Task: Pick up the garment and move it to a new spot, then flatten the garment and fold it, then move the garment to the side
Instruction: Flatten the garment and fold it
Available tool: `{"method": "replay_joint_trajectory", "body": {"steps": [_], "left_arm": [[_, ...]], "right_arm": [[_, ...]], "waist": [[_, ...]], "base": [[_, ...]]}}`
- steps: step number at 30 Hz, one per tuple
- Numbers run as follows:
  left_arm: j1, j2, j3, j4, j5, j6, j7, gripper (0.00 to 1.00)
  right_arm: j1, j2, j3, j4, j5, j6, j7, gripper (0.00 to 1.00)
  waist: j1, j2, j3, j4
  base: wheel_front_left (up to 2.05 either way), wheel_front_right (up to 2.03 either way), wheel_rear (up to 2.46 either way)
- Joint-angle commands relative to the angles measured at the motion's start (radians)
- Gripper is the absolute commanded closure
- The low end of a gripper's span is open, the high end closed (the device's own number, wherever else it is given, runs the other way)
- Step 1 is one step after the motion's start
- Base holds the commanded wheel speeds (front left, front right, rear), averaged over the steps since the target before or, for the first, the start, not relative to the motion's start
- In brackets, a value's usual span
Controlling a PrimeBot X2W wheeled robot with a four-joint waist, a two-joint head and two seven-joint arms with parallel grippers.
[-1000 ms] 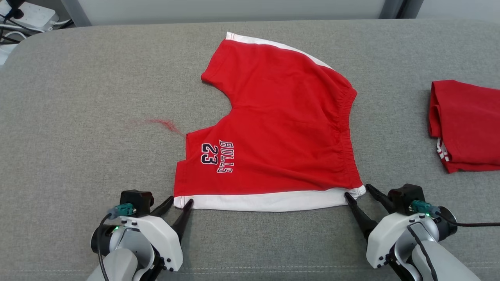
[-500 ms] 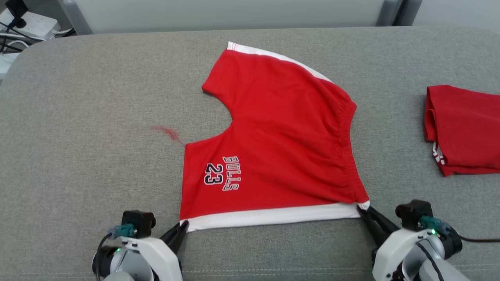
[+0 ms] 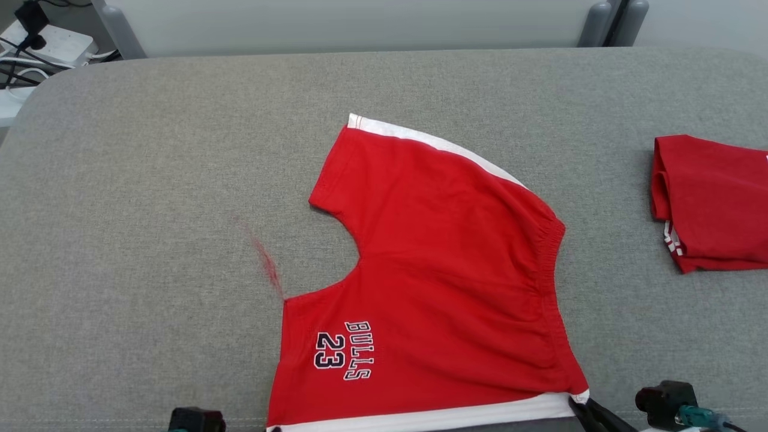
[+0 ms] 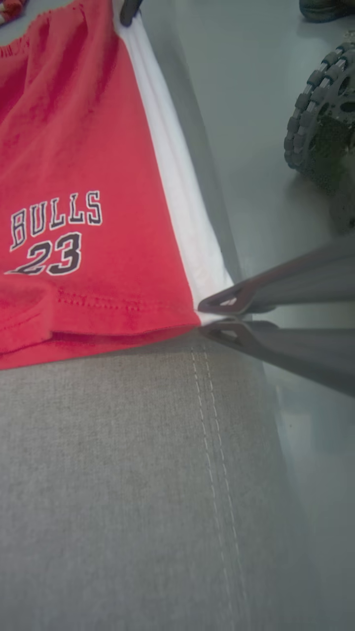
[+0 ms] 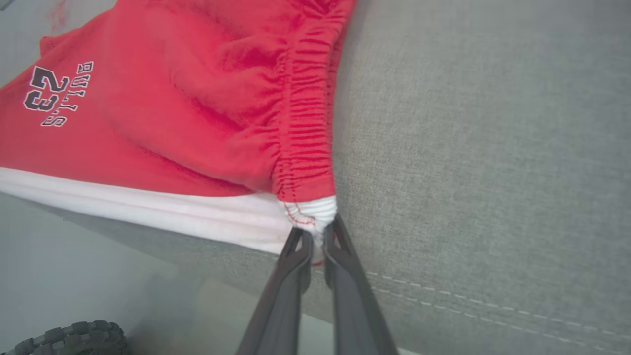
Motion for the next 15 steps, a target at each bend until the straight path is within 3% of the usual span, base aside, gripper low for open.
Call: {"method": "replay_joint_trajectory", "body": {"steps": [1,8,15], "left_arm": [[0.008,0.051,0.055,-0.073,-0.012,0.033,0.019,1.00],[0.026,0.113,0.079,-0.205,-0.016,0.058,0.072,1.00],[-0.106,0.189,0.112,-0.297,-0.019,0.012,0.144,1.00]], "right_arm": [[0.040,-0.023,-0.026,-0.073,-0.020,-0.005,0.033,1.00],[0.088,0.000,-0.083,-0.208,-0.064,-0.005,0.126,1.00],[-0.005,-0.015,-0.068,-0.293,-0.055,-0.005,0.259,1.00]], "waist": [[0.0000,0.0000,0.007,-0.004],[0.0000,0.0000,0.029,-0.022],[0.0000,0.0000,0.071,-0.059]], "base": [[0.00,0.00,0.00],[0.00,0.00,0.00],[0.00,0.00,0.00]]}}
